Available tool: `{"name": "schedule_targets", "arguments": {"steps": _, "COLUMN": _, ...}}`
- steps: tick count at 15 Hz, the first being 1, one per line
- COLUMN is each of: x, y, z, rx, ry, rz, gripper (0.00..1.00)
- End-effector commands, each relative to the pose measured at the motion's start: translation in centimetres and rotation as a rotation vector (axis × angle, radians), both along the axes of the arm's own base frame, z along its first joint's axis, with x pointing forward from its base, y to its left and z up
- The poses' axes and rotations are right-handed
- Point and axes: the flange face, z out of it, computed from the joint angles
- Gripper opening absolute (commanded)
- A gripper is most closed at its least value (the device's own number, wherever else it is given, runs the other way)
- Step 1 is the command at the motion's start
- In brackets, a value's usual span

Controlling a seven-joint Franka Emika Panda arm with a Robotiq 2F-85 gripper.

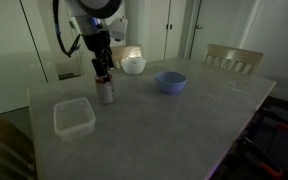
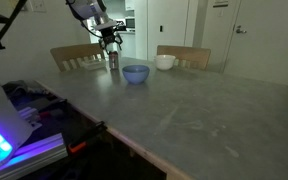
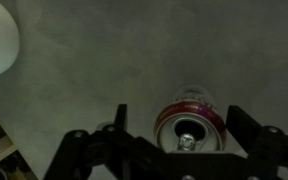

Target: Shift the colorless bowl from the right end of the table to the left end, grab the canned bottle and position it next to the colorless bowl. Afterward, move the purple bowl to the right end and place the white bowl next to it

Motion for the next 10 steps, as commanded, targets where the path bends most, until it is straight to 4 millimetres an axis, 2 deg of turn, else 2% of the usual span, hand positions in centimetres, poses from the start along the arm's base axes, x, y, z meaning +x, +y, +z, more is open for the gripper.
{"name": "schedule_targets", "arguments": {"steps": 1, "x": 1.2, "y": -2.2, "z": 2.6, "rx": -0.026, "ry": -0.025, "rz": -0.072, "gripper": 1.0}}
{"name": "schedule_targets", "arguments": {"steps": 5, "x": 2.6, "y": -5.5, "z": 4.5, "rx": -0.031, "ry": -0.034, "rz": -0.184, "gripper": 1.0}}
{"name": "schedule_targets", "arguments": {"steps": 10, "x": 3.8, "y": -9.0, "z": 5.8, "rx": -0.028, "ry": -0.032, "rz": -0.305, "gripper": 1.0}}
